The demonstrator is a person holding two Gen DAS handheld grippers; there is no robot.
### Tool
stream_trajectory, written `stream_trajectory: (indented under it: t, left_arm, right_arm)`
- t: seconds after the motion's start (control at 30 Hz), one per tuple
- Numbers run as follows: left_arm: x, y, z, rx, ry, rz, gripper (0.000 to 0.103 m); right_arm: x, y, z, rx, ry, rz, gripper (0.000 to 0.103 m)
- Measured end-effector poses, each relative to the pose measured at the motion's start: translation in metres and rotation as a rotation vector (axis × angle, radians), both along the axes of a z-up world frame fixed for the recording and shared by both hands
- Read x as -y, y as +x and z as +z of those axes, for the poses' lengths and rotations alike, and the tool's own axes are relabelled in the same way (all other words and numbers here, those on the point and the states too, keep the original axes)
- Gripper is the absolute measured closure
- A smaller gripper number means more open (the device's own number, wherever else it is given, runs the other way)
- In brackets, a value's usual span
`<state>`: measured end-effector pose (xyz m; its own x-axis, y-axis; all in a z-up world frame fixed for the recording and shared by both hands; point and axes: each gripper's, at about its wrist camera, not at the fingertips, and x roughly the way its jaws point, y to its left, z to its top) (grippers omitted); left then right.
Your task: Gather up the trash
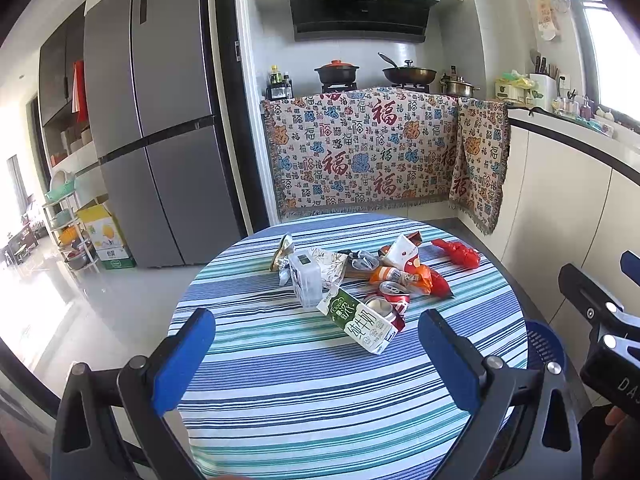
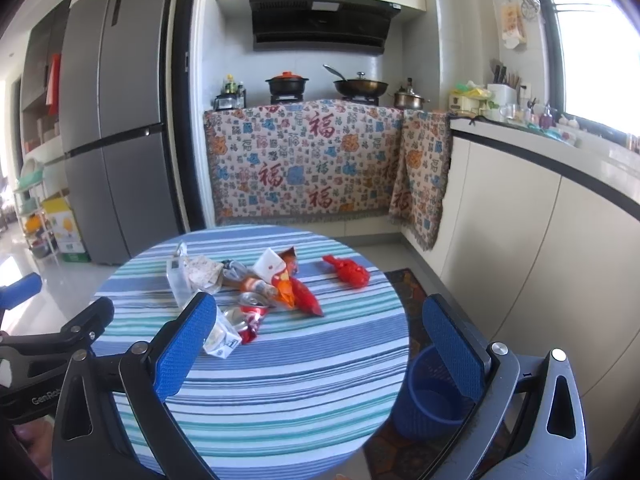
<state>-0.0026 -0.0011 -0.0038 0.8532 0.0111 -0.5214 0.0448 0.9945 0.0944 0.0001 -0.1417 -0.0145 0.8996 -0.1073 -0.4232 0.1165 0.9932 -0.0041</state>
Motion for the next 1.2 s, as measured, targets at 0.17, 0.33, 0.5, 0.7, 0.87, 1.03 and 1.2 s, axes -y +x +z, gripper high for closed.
stream_trajectory:
  t: [0.17, 0.33, 0.5, 0.7, 0.87, 1.03, 1.2]
  left_arm:
    - [-0.0012, -0.0021, 0.0001, 0.003, -0.004, -0.004, 0.0]
    - [-0.0022, -0.0028, 0.0011, 0.003, -0.006, -0.005, 0.0]
    - [-0.0025, -0.0041, 0.0036, 0.005, -0.008, -0.004, 0.0]
    - [-0.0027, -0.0038, 0.0052, 0.004, -0.01, -0.006, 0.0]
    - [-0.0027, -0.0034, 0.0058, 0.004, -0.009, -0.006, 0.0]
    - [-0.0028, -0.003, 0.0063, 0.004, -0.009, -0.006, 0.0]
    - [-0.0028, -0.0027, 0.0072, 0.004, -0.01, -0.006, 0.0]
  right_arm:
    - [-0.0025, 0.0011, 0.0013, 0.004, -0.004, -0.002, 0.0]
    - [-0.0022, 0.0012, 0.002, 0.004, -0.005, -0.001, 0.0]
    - [-0.003, 0.0011, 0.0015, 0.004, -0.006, -0.001, 0.0]
    - [-0.0054, 0.0013, 0.0043, 0.007, -0.013, 0.002, 0.0]
    - [-0.0068, 0.002, 0.0039, 0.007, -0.014, 0.004, 0.0]
    - [-0.0068, 0.0019, 0.0039, 0.008, -0.015, 0.005, 0.0]
    - [-0.0068, 0.002, 0.0036, 0.008, -0.015, 0.003, 0.0]
